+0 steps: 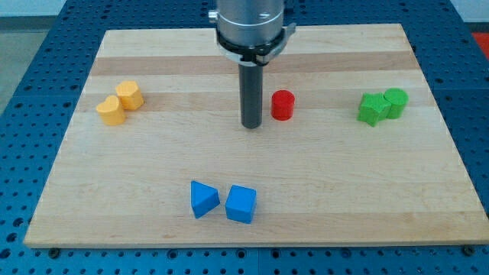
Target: Move red circle towards red star
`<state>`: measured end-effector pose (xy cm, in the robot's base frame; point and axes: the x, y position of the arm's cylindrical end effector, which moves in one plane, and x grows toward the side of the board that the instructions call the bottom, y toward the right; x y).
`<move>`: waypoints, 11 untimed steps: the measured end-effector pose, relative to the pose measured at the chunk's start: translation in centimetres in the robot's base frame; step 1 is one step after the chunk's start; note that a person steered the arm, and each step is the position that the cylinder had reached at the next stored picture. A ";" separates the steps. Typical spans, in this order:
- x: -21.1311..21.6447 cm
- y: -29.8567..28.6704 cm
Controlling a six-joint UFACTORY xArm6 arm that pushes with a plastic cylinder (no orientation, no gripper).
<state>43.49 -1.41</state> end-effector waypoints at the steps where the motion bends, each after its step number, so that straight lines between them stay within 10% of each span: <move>1: 0.0 -1.6; 6: 1.4 8.5; 11: -3.3 0.9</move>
